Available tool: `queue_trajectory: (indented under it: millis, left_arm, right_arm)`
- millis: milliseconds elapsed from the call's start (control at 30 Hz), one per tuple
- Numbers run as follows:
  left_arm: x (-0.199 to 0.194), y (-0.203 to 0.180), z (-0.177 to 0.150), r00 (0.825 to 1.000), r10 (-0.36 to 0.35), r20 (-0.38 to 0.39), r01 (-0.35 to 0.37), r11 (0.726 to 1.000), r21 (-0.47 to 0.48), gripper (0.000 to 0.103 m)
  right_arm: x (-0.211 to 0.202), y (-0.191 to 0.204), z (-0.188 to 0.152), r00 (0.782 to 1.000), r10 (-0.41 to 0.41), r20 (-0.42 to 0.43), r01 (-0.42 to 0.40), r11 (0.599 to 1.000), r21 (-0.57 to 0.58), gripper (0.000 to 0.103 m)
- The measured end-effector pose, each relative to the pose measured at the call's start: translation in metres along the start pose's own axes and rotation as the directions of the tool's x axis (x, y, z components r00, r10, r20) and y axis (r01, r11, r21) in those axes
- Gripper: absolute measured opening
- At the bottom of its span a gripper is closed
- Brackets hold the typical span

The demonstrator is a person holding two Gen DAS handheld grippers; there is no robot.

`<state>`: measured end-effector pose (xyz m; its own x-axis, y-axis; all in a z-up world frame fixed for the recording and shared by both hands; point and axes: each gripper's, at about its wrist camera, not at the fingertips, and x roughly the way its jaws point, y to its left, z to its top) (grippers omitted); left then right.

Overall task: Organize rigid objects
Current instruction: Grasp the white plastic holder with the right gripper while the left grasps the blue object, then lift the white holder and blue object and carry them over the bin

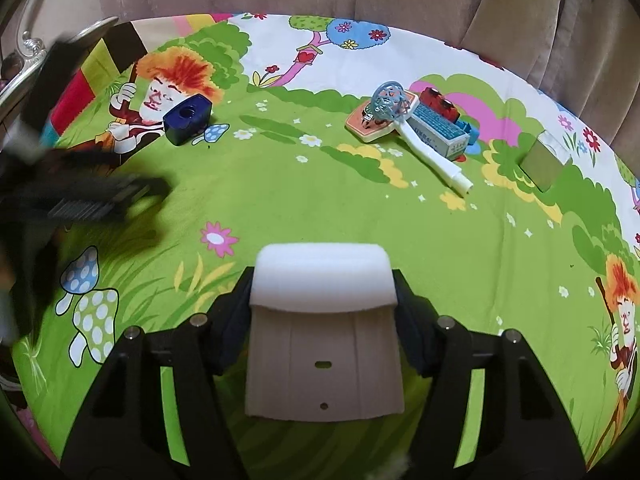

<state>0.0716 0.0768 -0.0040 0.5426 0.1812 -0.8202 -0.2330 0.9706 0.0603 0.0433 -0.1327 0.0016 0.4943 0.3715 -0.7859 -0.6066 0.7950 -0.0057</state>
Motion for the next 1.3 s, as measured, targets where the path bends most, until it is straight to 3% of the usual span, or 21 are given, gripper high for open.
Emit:
queue_trajectory:
  millis: [100,133,167,200,233,333,500,667,1067,1300]
  left_arm:
    - [0.018,-0.008,0.026,0.999,0.022,0.036,-0.023,0.999,0.032,0.103]
    - [0.022,-0.007,0.030,0.999,0.009,0.037,-0.010,1.000,0.023,0.096]
    - [0.023,-0.003,0.031,0.998,-0.049,0.035,0.049,0.999,-0.003,0.084]
    - [0.019,-0.001,0.030,0.996,-0.074,0.051,0.075,0.997,-0.022,0.050]
    - [0.012,-0.001,0.026,0.997,-0.041,0.063,0.042,0.999,-0.013,0.033]
    - [-0.005,0.004,0.005,0.992,-0.105,0.066,0.106,0.994,-0.018,0.033]
    - [-0.056,0.028,-0.057,0.973,-0.208,0.102,0.217,0.973,-0.077,0.033]
    - [-0.075,0.040,-0.098,0.968,-0.220,0.119,0.231,0.968,-0.095,0.033]
    - [-0.071,0.032,-0.095,0.977,-0.184,0.108,0.193,0.978,-0.075,0.034]
    - [-0.071,0.033,-0.095,0.975,-0.194,0.110,0.203,0.976,-0.080,0.034]
  right_arm:
    - [0.001,-0.001,0.000,1.000,0.005,-0.001,-0.005,1.000,0.005,0.067]
    - [0.001,0.000,0.000,1.000,0.004,0.000,-0.004,1.000,0.005,0.067]
    - [0.001,0.000,0.000,1.000,0.004,0.000,-0.004,1.000,0.005,0.067]
    - [0.001,-0.001,0.000,1.000,0.004,-0.001,-0.004,1.000,0.005,0.067]
    - [0.001,-0.001,0.000,1.000,0.005,0.000,-0.005,1.000,0.005,0.067]
    - [0.000,-0.001,0.000,1.000,0.007,0.000,-0.007,1.000,0.006,0.067]
    - [0.001,-0.002,0.000,1.000,0.009,-0.001,-0.009,1.000,0.009,0.068]
    - [0.001,-0.001,-0.001,1.000,0.008,-0.001,-0.008,1.000,0.009,0.068]
    - [-0.001,0.004,-0.004,0.999,-0.044,0.000,0.044,0.998,0.050,0.067]
    - [-0.042,0.032,-0.048,0.996,-0.088,0.011,0.086,0.986,0.140,0.067]
